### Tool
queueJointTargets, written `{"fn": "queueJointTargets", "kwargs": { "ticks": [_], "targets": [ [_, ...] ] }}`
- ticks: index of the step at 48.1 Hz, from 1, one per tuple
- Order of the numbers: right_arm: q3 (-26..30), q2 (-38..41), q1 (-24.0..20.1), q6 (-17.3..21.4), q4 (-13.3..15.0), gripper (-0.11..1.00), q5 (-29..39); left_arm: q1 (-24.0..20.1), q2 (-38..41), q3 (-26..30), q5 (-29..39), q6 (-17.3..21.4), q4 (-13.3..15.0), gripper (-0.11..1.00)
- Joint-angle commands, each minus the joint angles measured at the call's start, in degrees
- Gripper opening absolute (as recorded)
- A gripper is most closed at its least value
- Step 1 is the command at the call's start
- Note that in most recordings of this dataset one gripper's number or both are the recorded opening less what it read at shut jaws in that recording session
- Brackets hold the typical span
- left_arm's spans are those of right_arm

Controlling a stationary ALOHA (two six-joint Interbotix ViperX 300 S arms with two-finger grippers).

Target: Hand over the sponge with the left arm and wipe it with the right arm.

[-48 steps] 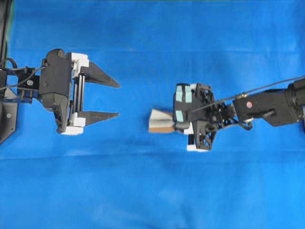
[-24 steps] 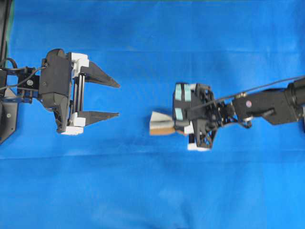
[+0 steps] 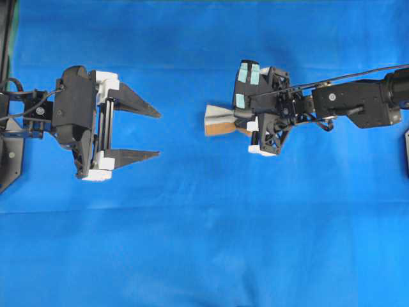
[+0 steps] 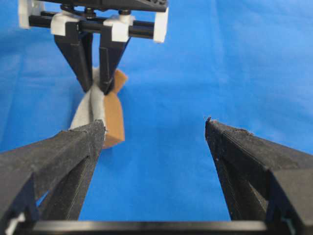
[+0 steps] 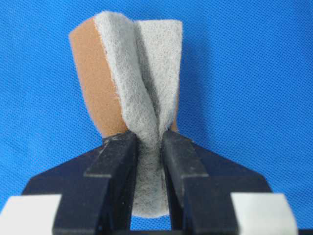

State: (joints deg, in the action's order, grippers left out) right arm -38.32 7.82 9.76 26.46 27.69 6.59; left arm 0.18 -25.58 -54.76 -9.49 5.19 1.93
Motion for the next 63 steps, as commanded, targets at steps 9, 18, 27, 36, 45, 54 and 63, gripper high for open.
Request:
{"fn": "queueJointTargets", "kwargs": {
  "ticks": [9,18,27,36,45,54,63],
  "targets": [
    [0.44,-0.79,-0.88,-0.18,0.26,0.24,-0.44,0.09,-0.18,-0.18,-0.18,0.26,0.0,0.81],
    [0.35,-0.79,-1.49,0.09,0.18,0.24,-0.44,0.09,-0.18,-0.18,-0.18,0.18,0.0,0.81],
    [0.44,-0.79,-1.49,0.26,0.09,0.24,-0.53,0.09,-0.18,-0.18,-0.09,-0.09,0.0,0.81],
    [0.7,-0.88,-1.67,0.0,0.18,0.24,-0.88,0.09,-0.18,-0.18,-0.18,0.0,0.0,0.81],
    [0.97,-0.88,-1.85,-0.09,0.18,0.41,-0.88,0.18,-0.18,-0.18,-0.09,0.0,0.0,0.81],
    [1.23,-1.93,-1.85,0.0,0.26,0.72,0.53,0.18,-0.18,-0.18,-0.09,0.09,0.0,0.81],
    [1.23,-5.01,-2.02,0.09,0.26,0.72,2.46,0.09,-0.18,-0.18,-0.09,0.18,0.0,0.81]
  ]
}}
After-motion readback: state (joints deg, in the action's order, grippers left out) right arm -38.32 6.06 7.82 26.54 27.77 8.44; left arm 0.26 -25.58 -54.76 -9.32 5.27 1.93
